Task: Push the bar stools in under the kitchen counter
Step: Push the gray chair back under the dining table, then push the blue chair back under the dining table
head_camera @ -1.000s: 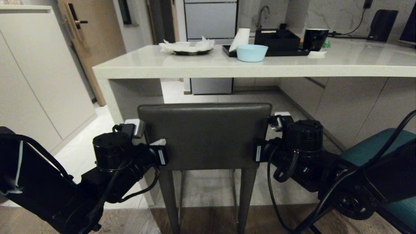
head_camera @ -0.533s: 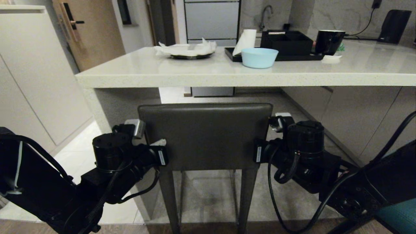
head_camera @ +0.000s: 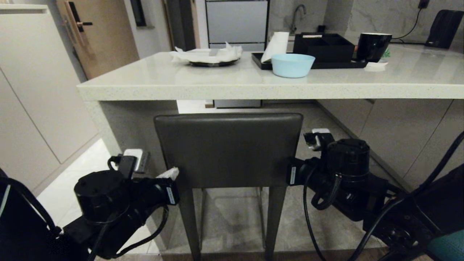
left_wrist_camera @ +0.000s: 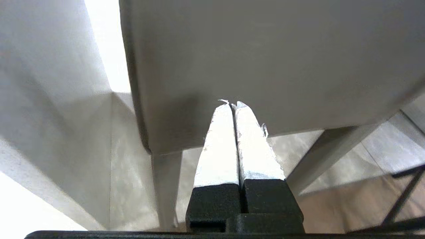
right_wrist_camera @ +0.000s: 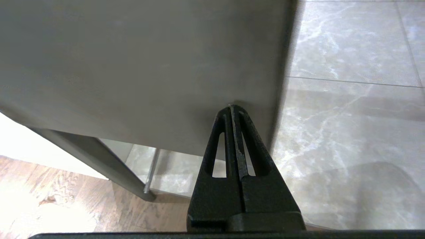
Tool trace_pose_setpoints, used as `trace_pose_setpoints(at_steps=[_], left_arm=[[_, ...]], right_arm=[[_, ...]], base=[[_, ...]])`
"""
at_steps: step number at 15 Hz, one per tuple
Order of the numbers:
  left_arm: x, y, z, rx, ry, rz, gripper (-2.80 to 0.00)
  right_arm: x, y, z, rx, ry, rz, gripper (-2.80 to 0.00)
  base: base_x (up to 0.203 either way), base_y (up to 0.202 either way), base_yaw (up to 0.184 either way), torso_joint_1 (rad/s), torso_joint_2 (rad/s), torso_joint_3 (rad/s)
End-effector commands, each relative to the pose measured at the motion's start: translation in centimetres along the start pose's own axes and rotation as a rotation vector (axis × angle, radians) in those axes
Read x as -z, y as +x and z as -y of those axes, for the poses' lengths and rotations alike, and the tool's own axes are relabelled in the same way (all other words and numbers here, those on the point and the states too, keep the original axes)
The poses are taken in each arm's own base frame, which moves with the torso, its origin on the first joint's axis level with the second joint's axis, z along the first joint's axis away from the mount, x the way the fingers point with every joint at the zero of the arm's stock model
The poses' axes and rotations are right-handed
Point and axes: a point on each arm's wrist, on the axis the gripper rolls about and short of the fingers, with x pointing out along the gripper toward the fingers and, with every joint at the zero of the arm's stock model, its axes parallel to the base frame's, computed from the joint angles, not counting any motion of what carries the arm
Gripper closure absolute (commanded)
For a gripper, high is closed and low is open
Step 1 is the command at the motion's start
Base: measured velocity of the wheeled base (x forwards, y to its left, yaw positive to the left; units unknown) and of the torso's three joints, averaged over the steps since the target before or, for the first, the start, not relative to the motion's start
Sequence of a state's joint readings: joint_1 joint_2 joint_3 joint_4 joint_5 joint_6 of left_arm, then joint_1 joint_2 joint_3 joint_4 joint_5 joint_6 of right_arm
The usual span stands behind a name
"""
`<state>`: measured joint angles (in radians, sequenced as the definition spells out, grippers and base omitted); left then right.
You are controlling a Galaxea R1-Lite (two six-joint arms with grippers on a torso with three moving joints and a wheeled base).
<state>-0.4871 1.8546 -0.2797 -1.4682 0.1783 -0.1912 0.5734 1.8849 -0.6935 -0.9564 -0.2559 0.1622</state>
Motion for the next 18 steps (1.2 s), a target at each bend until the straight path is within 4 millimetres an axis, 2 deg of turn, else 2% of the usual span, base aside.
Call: trace_pose_setpoints(at_steps=[1, 6, 10, 13, 16, 18], left_arm=[[0.7, -2.4, -0.4, -0.023, 0.021, -0.017, 0.00], [-0.7, -5.7, -1.0, -0.060, 0.016, 0.040, 0.00], [-1.9, -8.2, -1.4, -0.137, -0.001, 0.123, 0.00], [-3.5, -10.4, -1.9, -0.246, -0.035, 0.227, 0.00], [-5.0, -13.2, -2.8, -0.324, -0.047, 0.304, 0.00], [-6.3, -15.6, -3.2, -0.358, -0.034, 0.373, 0.00]], right_arm=[[-0.9, -2.0, 0.3, -0.004, -0.008, 0.028, 0.00], [-2.6, -6.9, 1.4, -0.013, -0.005, 0.102, 0.00], [-4.3, -12.6, 3.5, 0.025, -0.033, 0.220, 0.00], [-5.2, -17.2, 5.9, 0.149, -0.063, 0.313, 0.00], [-4.9, -22.0, 7.9, 0.283, -0.084, 0.367, 0.00], [-4.0, -25.1, 8.9, 0.392, -0.115, 0.394, 0.00]], base=[[0.000, 0.000, 0.000, 0.000, 0.00, 0.000], [0.000, 0.000, 0.000, 0.000, 0.00, 0.000], [0.000, 0.000, 0.000, 0.000, 0.00, 0.000], [0.000, 0.000, 0.000, 0.000, 0.00, 0.000], [0.000, 0.000, 0.000, 0.000, 0.00, 0.000], [0.000, 0.000, 0.000, 0.000, 0.00, 0.000]])
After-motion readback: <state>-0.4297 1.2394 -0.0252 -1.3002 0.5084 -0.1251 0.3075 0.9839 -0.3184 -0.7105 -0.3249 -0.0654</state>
